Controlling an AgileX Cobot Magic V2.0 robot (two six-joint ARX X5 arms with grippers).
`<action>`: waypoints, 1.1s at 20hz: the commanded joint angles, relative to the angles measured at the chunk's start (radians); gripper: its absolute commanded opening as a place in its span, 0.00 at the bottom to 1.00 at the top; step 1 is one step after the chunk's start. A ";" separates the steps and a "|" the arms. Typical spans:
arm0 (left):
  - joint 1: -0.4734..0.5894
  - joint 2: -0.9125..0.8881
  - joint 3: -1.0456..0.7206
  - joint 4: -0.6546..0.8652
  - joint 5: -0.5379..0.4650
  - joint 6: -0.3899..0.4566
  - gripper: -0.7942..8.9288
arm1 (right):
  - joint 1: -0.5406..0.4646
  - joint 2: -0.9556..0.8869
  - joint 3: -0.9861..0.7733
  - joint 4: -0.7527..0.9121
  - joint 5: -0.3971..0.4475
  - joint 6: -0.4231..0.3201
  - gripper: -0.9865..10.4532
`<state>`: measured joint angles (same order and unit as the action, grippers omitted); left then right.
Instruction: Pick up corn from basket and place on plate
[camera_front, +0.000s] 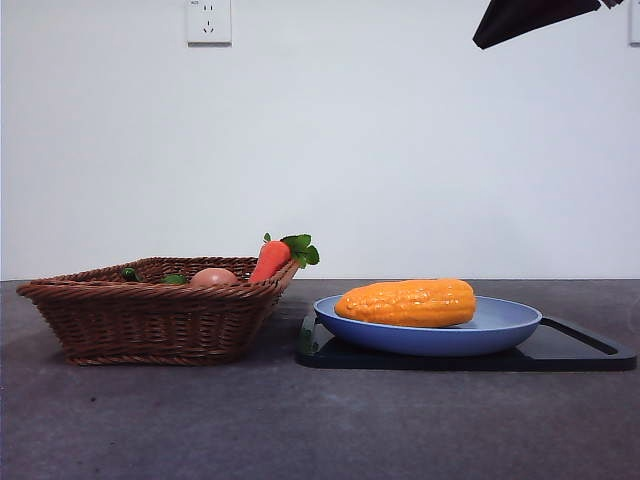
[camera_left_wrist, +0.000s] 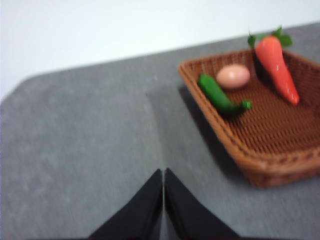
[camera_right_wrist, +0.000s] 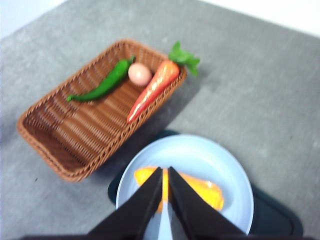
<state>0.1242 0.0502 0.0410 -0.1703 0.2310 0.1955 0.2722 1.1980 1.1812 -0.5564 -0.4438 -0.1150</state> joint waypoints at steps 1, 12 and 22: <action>0.003 -0.042 -0.007 -0.056 -0.005 -0.006 0.09 | 0.004 0.010 0.018 0.019 0.000 0.006 0.09; 0.003 -0.045 -0.008 -0.090 -0.004 -0.042 0.09 | 0.004 0.010 0.018 0.055 0.000 0.006 0.09; 0.003 -0.045 -0.008 -0.090 -0.004 -0.042 0.09 | -0.001 0.010 0.018 0.056 0.000 -0.005 0.09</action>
<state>0.1242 0.0040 0.0437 -0.2100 0.2230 0.1642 0.2684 1.1984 1.1812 -0.5110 -0.4431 -0.1181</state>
